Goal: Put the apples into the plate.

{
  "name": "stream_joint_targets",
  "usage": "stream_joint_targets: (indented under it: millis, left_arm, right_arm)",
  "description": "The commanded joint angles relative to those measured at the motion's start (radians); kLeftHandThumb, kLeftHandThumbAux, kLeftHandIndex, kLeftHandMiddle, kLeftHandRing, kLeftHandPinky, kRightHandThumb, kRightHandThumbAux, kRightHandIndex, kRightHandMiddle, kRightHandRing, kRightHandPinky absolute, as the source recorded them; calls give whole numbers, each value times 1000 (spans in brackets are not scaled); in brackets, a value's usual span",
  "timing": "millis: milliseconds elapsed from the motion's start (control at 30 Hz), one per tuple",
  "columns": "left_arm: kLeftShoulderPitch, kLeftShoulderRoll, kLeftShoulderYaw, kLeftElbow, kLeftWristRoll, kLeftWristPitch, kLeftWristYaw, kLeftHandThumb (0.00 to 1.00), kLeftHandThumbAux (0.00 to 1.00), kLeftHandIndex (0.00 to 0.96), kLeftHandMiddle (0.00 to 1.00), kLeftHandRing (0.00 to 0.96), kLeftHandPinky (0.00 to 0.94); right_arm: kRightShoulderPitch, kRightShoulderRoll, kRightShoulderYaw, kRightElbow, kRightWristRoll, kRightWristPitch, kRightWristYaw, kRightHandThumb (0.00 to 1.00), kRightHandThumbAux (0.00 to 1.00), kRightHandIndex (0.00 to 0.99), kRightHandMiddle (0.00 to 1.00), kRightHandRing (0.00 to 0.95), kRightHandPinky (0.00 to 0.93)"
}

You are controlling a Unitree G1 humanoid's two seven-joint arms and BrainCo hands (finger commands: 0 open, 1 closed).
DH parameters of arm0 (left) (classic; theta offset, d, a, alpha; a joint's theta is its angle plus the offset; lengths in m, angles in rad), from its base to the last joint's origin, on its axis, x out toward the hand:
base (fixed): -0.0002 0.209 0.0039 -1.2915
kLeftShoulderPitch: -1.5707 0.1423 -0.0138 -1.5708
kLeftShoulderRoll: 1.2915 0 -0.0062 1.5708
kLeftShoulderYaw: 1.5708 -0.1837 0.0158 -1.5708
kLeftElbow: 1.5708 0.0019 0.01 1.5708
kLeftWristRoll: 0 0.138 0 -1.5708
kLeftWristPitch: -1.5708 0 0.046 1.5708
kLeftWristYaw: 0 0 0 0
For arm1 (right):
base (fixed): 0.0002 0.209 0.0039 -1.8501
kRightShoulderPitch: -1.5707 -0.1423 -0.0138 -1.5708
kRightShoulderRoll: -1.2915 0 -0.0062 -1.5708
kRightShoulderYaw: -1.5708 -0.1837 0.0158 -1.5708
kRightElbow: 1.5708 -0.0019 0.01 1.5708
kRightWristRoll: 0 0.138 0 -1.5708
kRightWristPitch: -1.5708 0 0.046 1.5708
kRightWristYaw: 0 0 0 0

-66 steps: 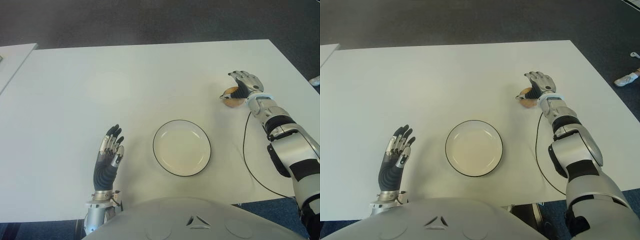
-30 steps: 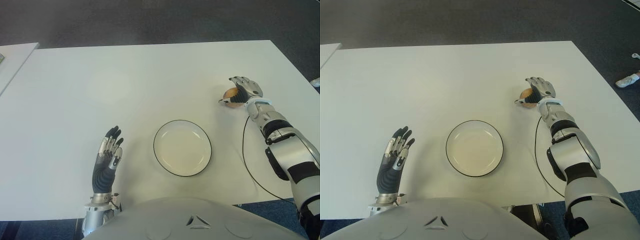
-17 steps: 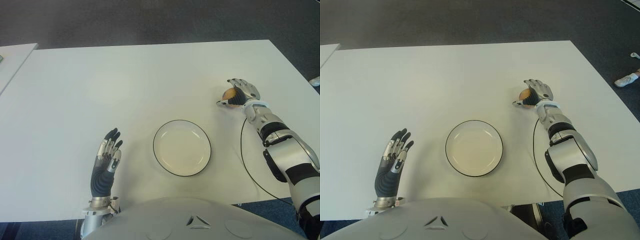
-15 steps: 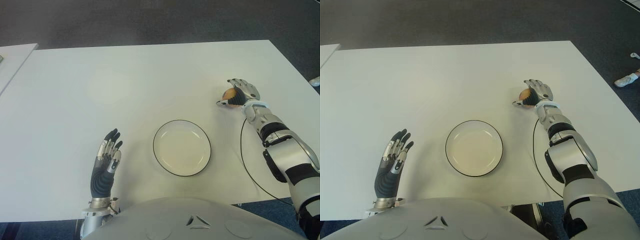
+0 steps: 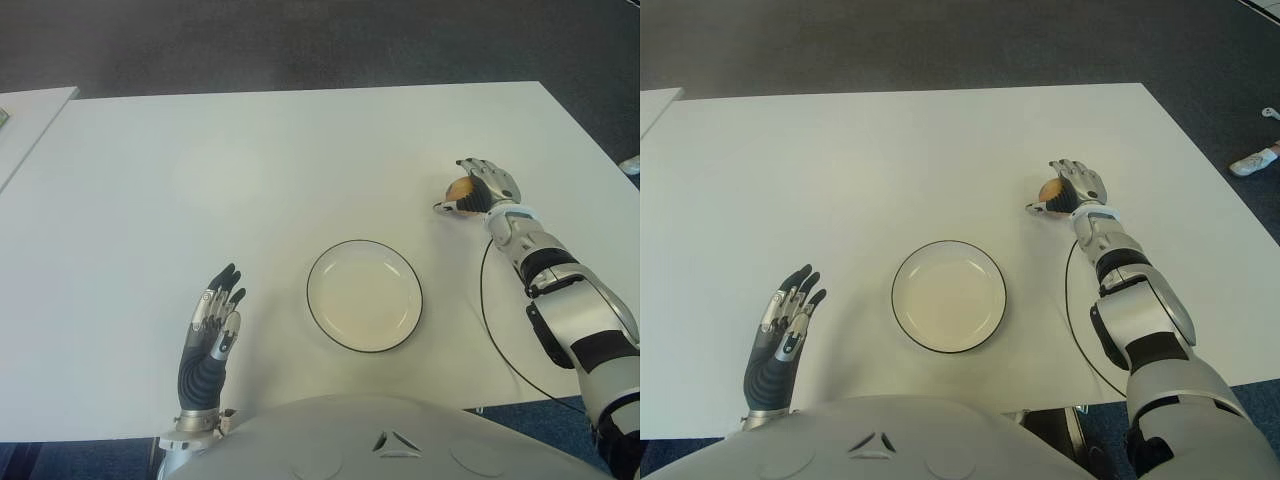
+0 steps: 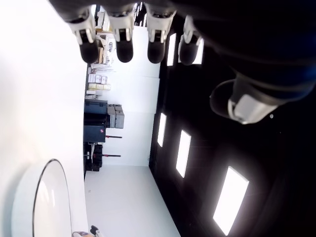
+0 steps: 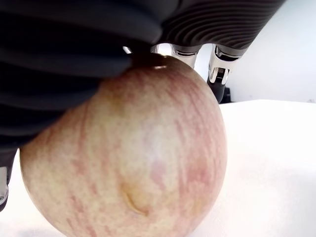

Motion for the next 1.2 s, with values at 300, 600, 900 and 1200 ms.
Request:
stream_joint_targets:
  millis: [300,600,900,1200]
  left_arm:
    - [70,22,-3,-64,0,36,-3,164,368,165,50,0,0]
    - [78,24,2,-54,-15,-13,-15,149,369,169,51,3,5]
    - [68,23,9,-41,-17,-33,-13,104,405,147,54,9,12]
    - [73,28,0,-65,-35,-21,-14,65,435,145,60,14,8]
  right_arm:
    - [89,35,6,26,8,10,26,241,515,0,0,0,2]
    - [99,40,3,30,17,12,22,247,521,55,58,53,57]
    - [111,27,11,49,5,14,-25,360,616,504,598,574,584]
    - [120,37,3,40,18,23,-95,418,747,667,753,720,701]
